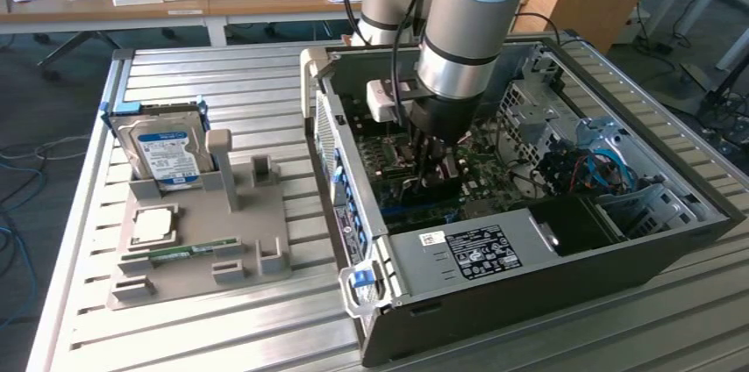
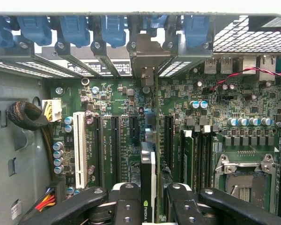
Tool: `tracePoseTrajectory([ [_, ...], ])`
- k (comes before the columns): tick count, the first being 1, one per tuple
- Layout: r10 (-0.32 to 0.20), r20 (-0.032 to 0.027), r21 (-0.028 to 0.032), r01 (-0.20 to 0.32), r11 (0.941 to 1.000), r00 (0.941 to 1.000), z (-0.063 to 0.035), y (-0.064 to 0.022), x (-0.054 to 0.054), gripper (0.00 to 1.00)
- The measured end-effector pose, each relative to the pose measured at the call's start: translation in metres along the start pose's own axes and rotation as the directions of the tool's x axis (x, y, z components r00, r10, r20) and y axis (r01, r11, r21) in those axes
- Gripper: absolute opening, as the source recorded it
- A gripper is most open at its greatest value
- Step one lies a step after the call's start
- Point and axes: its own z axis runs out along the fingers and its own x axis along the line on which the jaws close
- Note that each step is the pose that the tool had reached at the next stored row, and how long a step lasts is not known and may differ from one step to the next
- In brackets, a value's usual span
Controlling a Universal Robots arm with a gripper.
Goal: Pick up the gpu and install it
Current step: 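Insert the gpu into the slot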
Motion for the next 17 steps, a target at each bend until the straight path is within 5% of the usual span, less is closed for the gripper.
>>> tracePoseTrajectory([
  [17,0.0,0.0002,0.0001,0.0,1.0,1.0,0.001,0.0001,0.0,0.26],
])
